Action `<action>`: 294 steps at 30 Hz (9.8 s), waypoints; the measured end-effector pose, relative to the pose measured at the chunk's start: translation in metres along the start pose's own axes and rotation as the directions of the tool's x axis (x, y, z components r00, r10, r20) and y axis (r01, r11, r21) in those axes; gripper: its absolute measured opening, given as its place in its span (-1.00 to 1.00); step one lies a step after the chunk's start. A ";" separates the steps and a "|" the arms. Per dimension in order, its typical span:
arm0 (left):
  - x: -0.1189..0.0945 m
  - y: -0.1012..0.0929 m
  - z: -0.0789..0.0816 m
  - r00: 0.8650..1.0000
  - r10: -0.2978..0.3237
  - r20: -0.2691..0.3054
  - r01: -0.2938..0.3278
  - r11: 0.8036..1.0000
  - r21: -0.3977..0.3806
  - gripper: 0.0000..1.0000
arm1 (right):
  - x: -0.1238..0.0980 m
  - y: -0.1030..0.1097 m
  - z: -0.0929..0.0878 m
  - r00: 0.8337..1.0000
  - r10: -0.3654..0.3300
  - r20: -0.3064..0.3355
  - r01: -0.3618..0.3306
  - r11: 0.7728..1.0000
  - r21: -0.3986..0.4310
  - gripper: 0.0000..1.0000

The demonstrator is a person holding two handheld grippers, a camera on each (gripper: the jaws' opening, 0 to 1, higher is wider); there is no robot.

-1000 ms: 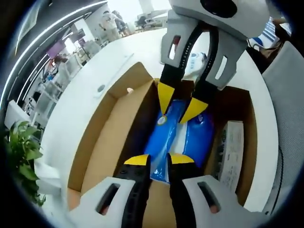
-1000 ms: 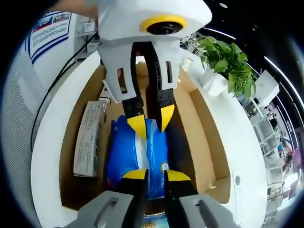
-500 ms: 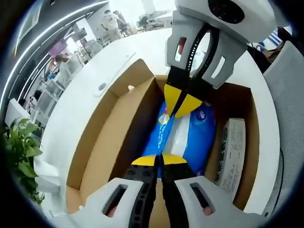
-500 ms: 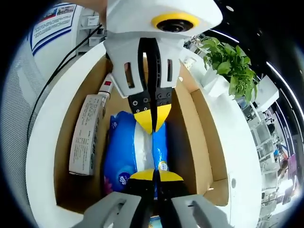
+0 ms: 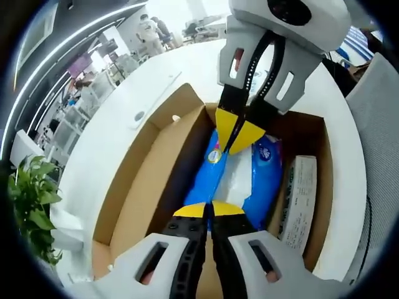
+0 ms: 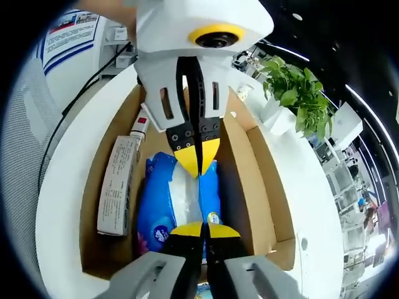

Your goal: Operate the shoe box by opening the lid, removing the specified soft item, and placing it in the target area until the item is outside and the box remains undamaged.

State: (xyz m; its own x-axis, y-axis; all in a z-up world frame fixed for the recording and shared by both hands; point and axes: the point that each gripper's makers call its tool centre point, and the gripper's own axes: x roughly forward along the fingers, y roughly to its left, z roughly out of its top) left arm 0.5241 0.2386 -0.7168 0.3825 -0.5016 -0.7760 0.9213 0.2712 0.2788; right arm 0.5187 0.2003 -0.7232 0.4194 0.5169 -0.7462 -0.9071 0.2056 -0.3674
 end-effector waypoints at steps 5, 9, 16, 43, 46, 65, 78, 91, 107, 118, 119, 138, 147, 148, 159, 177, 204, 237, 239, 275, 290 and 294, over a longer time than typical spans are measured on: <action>-0.006 0.000 0.002 1.000 0.011 0.001 -0.011 1.000 0.010 -0.99 | -0.005 -0.001 0.005 1.000 -0.005 0.016 0.005 1.000 -0.002 -1.00; -0.011 0.000 0.004 1.000 0.018 0.004 -0.018 1.000 0.004 -1.00 | -0.009 -0.002 0.009 1.000 -0.015 0.026 0.015 1.000 -0.003 -1.00; -0.020 0.004 0.010 0.999 0.036 0.019 -0.036 0.999 -0.010 -1.00 | -0.018 -0.006 0.016 0.998 -0.032 0.048 0.032 0.999 0.000 -1.00; -0.059 0.009 0.042 0.997 0.057 0.049 -0.055 0.998 -0.039 -1.00 | -0.061 -0.019 0.038 0.989 -0.083 0.119 0.080 0.996 0.029 -1.00; -0.062 0.009 0.047 0.997 0.058 0.047 -0.057 0.998 -0.037 -1.00 | -0.066 -0.020 0.040 0.988 -0.088 0.124 0.085 0.996 0.034 -1.00; -0.070 0.011 0.078 0.997 0.065 0.041 -0.064 0.997 -0.031 -1.00 | -0.093 -0.029 0.033 0.985 -0.116 0.125 0.108 0.992 0.066 -1.00; -0.056 -0.010 0.120 0.998 0.006 0.064 -0.007 1.000 0.017 -1.00 | -0.129 -0.040 0.001 0.980 -0.172 0.101 0.159 0.980 0.121 -1.00; -0.038 -0.023 0.158 0.996 -0.026 0.081 0.022 0.999 0.042 -1.00 | -0.155 -0.050 -0.035 0.972 -0.224 0.063 0.212 0.963 0.165 -1.00; -0.019 -0.035 0.197 0.994 -0.050 0.094 0.044 0.997 0.064 -1.00 | -0.178 -0.056 -0.071 0.963 -0.269 0.023 0.258 0.942 0.213 -1.00; -0.001 -0.048 0.224 0.991 -0.083 0.108 0.075 0.994 0.075 -1.00 | -0.197 -0.063 -0.102 0.952 -0.306 -0.014 0.300 0.921 0.247 -1.00; 0.001 -0.049 0.226 0.990 -0.085 0.111 0.076 0.994 0.077 -1.00 | -0.198 -0.063 -0.105 0.951 -0.310 -0.020 0.305 0.920 0.247 -1.00; 0.035 -0.069 0.264 0.982 -0.130 0.134 0.117 0.988 0.097 -1.00 | -0.219 -0.071 -0.154 0.925 -0.368 -0.099 0.380 0.874 0.303 -1.00; 0.057 -0.082 0.275 0.978 -0.159 0.136 0.145 0.983 0.109 -1.00 | -0.225 -0.065 -0.178 0.913 -0.381 -0.144 0.407 0.857 0.315 -1.00; 0.058 -0.084 0.277 0.977 -0.163 0.137 0.149 0.983 0.109 -1.00 | -0.226 -0.064 -0.182 0.911 -0.383 -0.152 0.412 0.854 0.318 -1.00; 0.083 -0.103 0.289 0.969 -0.206 0.137 0.188 0.973 0.132 -1.00 | -0.231 -0.064 -0.210 0.898 -0.391 -0.202 0.436 0.847 0.304 -1.00; 0.120 -0.122 0.289 0.961 -0.250 0.115 0.228 0.958 0.174 -1.00 | -0.219 -0.056 -0.253 0.898 -0.364 -0.249 0.435 0.826 0.360 -1.00; 0.165 -0.125 0.271 0.955 -0.284 0.090 0.272 0.954 0.122 -1.00 | -0.187 -0.049 -0.286 0.909 -0.306 -0.284 0.403 0.820 0.406 -1.00; 0.167 -0.121 0.271 0.957 -0.274 0.091 0.265 0.959 0.098 -0.94 | -0.184 -0.051 -0.294 0.900 -0.300 -0.317 0.418 0.801 0.429 -1.00; 0.169 -0.120 0.271 0.957 -0.277 0.090 0.268 0.959 0.096 -0.94 | -0.184 -0.050 -0.295 0.900 -0.298 -0.318 0.418 0.799 0.433 -1.00; 0.117 -0.120 0.276 0.949 -0.269 0.167 0.267 0.963 0.033 -0.49 | -0.212 -0.036 -0.257 0.918 -0.321 -0.232 0.392 0.651 0.651 -0.31; 0.093 -0.122 0.275 0.941 -0.269 0.206 0.276 0.961 -0.003 -0.19 | -0.222 -0.023 -0.244 0.921 -0.332 -0.206 0.376 0.614 0.694 -0.01; 0.087 -0.123 0.271 0.941 -0.268 0.207 0.277 0.961 -0.014 -0.10 | -0.223 -0.021 -0.238 0.920 -0.338 -0.198 0.375 0.614 0.695 0.07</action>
State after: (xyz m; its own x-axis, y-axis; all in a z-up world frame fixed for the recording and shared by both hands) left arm 0.4637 -0.0613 -0.6653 0.1276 -0.7146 -0.6878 0.9901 0.1332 0.0453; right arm 0.4526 -0.1171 -0.6814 0.6995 0.2414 -0.6727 -0.4249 0.8972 -0.1199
